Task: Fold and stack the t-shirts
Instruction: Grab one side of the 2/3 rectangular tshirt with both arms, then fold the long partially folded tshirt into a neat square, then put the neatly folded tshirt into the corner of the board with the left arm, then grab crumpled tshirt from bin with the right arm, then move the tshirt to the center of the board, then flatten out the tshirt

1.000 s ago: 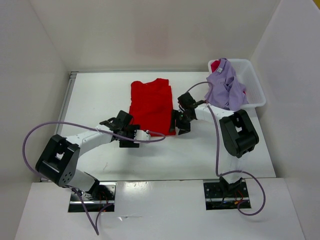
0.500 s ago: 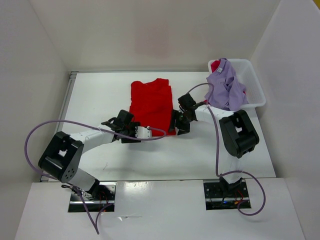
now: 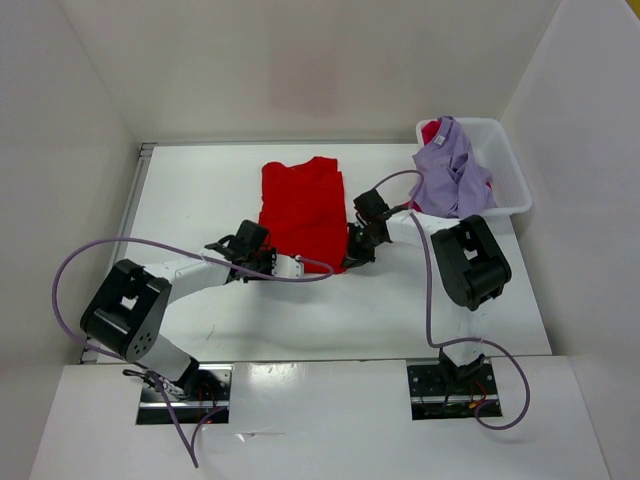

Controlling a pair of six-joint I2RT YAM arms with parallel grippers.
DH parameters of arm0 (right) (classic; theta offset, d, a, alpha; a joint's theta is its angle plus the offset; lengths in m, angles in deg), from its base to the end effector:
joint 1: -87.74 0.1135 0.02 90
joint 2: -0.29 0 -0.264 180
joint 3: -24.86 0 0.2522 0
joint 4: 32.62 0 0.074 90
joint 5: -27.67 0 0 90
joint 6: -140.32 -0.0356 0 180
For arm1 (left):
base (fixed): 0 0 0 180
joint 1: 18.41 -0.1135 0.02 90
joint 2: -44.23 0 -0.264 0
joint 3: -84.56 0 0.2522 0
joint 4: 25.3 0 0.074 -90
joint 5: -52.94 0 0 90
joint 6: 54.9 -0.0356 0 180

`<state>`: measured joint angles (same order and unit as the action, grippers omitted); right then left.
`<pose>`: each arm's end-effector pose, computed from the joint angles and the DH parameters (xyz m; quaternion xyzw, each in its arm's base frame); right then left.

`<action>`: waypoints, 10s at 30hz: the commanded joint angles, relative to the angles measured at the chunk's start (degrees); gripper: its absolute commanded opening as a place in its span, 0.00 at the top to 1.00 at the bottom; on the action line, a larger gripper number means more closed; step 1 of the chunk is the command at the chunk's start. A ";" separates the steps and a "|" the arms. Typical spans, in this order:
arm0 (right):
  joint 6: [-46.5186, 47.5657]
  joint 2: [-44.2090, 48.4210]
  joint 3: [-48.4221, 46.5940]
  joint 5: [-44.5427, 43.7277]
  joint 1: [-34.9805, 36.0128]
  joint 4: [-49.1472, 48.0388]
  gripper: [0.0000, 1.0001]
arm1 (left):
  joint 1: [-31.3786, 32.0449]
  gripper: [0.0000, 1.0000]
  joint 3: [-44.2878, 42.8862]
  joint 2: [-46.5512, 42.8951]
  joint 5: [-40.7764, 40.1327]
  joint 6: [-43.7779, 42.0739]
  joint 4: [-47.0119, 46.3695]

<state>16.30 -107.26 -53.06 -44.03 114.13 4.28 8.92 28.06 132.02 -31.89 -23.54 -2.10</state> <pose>0.3191 0.1708 0.1416 0.0320 0.9667 0.2356 0.0952 0.2552 -0.1355 0.1572 0.6587 0.6866 0.0408 0.3049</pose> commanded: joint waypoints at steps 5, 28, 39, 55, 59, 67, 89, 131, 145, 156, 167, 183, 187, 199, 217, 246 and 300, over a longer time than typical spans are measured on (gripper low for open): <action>1.50 3.21 1.66 1.65 0.41 1.64 1.00 | 0.18 1.00 -0.41 -3.05 4.93 3.69 7.43; -10.36 36.79 5.28 8.50 17.82 34.25 1.00 | 12.41 1.00 -21.41 -21.95 17.76 14.33 57.71; -5.28 35.66 -0.61 12.10 6.40 36.01 1.00 | -9.13 1.00 -34.78 -9.92 27.09 21.35 48.79; 2.91 18.09 -9.22 14.47 -10.39 24.16 1.00 | -9.14 1.00 -39.53 2.73 15.92 32.26 24.94; 4.13 13.25 -9.23 16.58 -10.92 21.96 1.00 | -9.14 1.00 -39.00 5.55 15.40 31.65 21.61; 2.83 6.13 -10.89 17.11 -13.30 17.04 1.00 | -8.61 1.00 -36.10 8.72 10.05 29.89 11.86; -2.72 11.46 -16.43 -5.96 -15.77 3.67 0.62 | -7.56 0.34 -35.13 17.68 0.38 31.82 -0.30; 5.64 10.24 -22.25 -17.87 -5.56 13.69 0.80 | -10.54 0.22 -33.20 17.84 21.12 47.73 17.72; 1.15 21.06 -15.29 -18.39 -4.51 15.27 0.77 | -10.11 0.18 -32.14 26.46 16.98 50.89 19.13; 0.63 22.21 -17.84 -18.92 -4.51 16.42 0.77 | -11.42 0.95 -36.71 30.78 19.70 51.95 20.45; 2.20 20.45 -19.77 -20.77 -4.51 17.46 0.77 | -27.66 1.00 -46.72 34.02 14.44 50.29 22.20; 5.46 8.33 -36.81 -24.54 -0.65 28.36 0.77 | -46.48 1.00 -84.58 55.89 1.51 39.21 25.54; 6.07 4.81 -41.74 -26.55 0.67 32.49 0.77 | -48.94 1.00 -103.72 64.94 0.98 40.34 32.20; 6.07 2.52 -47.64 -31.66 0.68 39.79 0.77 | -49.39 1.00 -134.97 80.96 -1.30 40.09 39.52; 7.29 10.76 -50.98 -47.66 -15.30 45.61 0.10 | -48.34 0.00 -136.82 69.72 -10.00 41.50 36.61; 14.51 11.12 -55.35 -47.31 -31.67 28.19 1.00 | -38.42 0.00 -99.48 19.98 26.82 44.13 48.14; 26.45 -13.46 -39.27 -36.06 32.57 9.82 0.00 | -40.24 0.00 -45.33 -9.82 7.59 48.16 33.29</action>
<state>37.72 -117.86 -84.58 -74.30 142.74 15.27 -28.50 -16.88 125.97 -21.61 21.23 35.53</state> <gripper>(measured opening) 0.997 0.995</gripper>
